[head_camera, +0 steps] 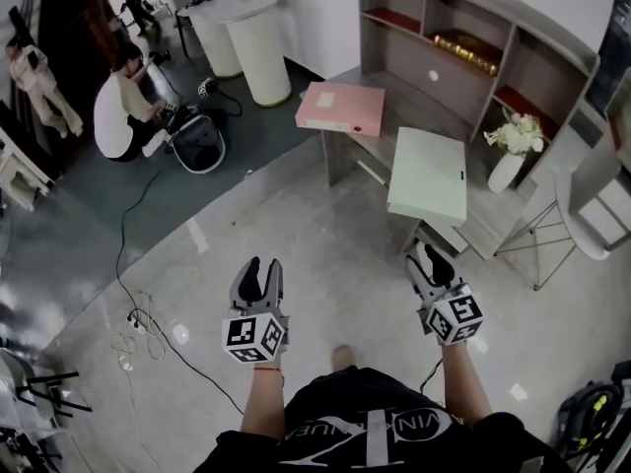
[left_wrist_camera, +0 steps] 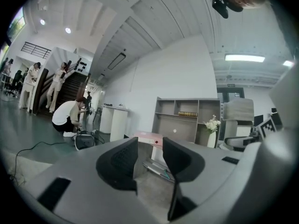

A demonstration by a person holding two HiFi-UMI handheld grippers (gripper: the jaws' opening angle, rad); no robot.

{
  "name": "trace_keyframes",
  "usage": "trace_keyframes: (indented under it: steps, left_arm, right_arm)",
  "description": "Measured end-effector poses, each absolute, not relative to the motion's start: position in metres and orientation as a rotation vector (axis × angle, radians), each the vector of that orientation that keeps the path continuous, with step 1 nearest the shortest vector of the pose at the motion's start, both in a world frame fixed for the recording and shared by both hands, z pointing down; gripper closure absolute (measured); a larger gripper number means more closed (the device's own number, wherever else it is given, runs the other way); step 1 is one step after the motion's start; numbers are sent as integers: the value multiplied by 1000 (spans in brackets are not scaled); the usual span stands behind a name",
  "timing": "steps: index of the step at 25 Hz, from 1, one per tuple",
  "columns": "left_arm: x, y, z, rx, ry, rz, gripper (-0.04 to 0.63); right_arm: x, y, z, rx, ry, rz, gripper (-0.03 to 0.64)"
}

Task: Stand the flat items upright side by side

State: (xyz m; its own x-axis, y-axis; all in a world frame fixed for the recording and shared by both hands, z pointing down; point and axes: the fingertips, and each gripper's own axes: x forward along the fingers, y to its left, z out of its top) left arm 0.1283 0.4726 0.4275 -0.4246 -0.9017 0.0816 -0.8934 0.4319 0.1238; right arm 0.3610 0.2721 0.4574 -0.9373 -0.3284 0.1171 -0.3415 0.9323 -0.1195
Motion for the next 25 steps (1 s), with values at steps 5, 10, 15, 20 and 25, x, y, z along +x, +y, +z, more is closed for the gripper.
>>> trace_keyframes:
  steps: [5, 10, 15, 20, 25]
  left_arm:
    - [83, 460, 432, 1580, -2550, -91, 445]
    - [61, 454, 447, 1553, -2526, -110, 445]
    - [47, 434, 467, 1542, -2478, -93, 445]
    - [13, 409, 463, 1550, -2493, -67, 445]
    - [-33, 375, 461, 1541, -2487, -47, 445]
  right_arm:
    - [312, 255, 464, 499, -2997, 222, 410]
    - [282, 248, 467, 462, -2972, 162, 408]
    - [262, 227, 468, 462, -2971, 152, 407]
    - [224, 210, 474, 401, -2972, 136, 396]
    - [171, 180, 472, 404, -2989, 153, 394]
